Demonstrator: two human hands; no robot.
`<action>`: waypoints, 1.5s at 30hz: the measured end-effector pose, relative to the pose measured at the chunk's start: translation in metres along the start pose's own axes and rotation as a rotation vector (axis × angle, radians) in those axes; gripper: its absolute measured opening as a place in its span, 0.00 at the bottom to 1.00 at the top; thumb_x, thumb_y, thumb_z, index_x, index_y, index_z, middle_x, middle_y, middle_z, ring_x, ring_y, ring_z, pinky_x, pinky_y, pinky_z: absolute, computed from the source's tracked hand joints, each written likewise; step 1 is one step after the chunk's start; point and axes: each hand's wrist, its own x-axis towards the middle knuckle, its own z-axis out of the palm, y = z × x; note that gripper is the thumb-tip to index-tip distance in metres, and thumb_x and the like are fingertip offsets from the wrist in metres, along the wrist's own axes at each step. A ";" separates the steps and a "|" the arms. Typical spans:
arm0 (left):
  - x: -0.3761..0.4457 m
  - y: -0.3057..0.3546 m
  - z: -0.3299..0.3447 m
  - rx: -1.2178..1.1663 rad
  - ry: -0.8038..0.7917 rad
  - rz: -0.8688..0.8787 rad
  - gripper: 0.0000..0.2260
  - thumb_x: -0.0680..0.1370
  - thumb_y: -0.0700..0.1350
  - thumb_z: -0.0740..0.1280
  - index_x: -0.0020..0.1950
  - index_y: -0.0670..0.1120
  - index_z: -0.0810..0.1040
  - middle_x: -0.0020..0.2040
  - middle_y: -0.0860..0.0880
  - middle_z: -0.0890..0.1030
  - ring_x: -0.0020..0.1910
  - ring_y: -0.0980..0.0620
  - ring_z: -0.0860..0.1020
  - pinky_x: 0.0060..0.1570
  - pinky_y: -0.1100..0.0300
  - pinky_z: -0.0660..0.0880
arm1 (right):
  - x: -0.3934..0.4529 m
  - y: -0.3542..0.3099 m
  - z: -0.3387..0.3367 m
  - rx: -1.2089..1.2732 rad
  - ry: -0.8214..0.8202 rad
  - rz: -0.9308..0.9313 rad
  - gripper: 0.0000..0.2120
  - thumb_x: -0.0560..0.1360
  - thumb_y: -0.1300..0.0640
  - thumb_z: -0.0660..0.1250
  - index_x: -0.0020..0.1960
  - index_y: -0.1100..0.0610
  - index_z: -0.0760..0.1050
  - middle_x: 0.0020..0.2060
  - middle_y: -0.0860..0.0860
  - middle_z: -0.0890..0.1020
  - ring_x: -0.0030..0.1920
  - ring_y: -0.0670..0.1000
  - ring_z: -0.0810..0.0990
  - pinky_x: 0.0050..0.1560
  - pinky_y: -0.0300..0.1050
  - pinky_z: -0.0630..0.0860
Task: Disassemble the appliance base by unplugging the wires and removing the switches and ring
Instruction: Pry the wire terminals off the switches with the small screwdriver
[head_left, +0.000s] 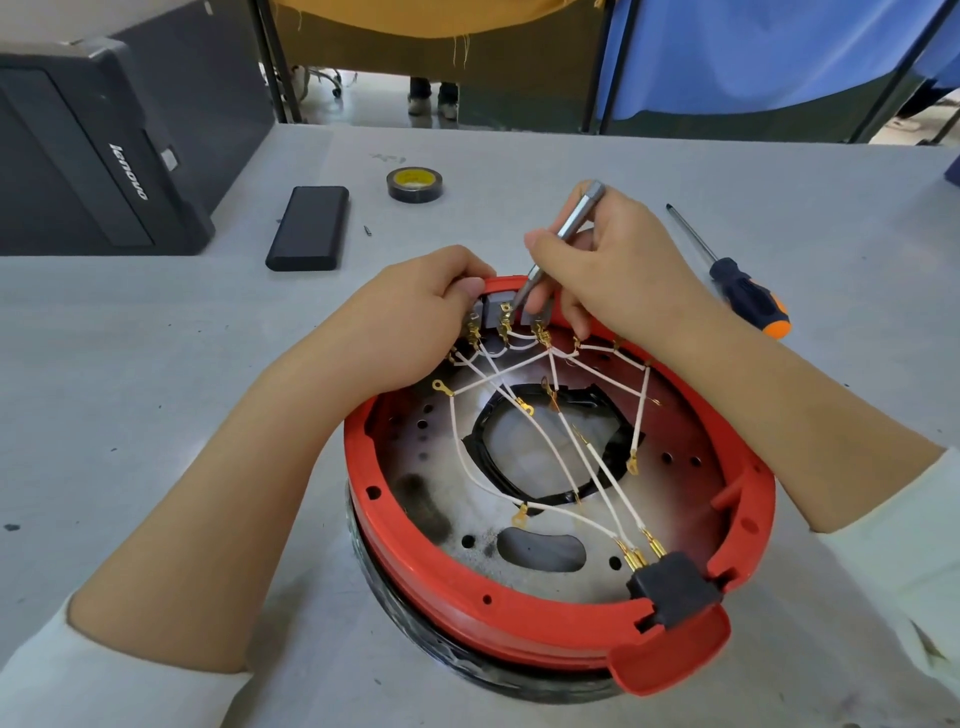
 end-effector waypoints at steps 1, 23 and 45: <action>0.000 0.000 0.000 0.000 -0.001 0.001 0.10 0.82 0.50 0.54 0.58 0.57 0.74 0.38 0.56 0.76 0.34 0.60 0.73 0.31 0.64 0.64 | 0.000 0.000 -0.001 0.013 -0.004 0.001 0.09 0.79 0.56 0.62 0.42 0.55 0.65 0.30 0.50 0.84 0.18 0.52 0.73 0.26 0.38 0.72; 0.002 -0.002 0.001 -0.012 0.001 0.013 0.10 0.82 0.49 0.54 0.58 0.57 0.74 0.45 0.57 0.77 0.43 0.61 0.74 0.37 0.68 0.66 | -0.010 0.000 -0.002 -0.085 0.003 -0.113 0.07 0.79 0.55 0.62 0.46 0.57 0.67 0.30 0.51 0.79 0.25 0.48 0.80 0.33 0.38 0.77; 0.006 0.000 0.002 0.074 0.019 0.013 0.10 0.82 0.48 0.55 0.57 0.55 0.74 0.37 0.56 0.74 0.36 0.60 0.72 0.32 0.65 0.63 | 0.008 0.002 -0.006 0.089 -0.136 0.060 0.11 0.81 0.54 0.60 0.41 0.53 0.64 0.20 0.48 0.73 0.20 0.50 0.71 0.29 0.43 0.72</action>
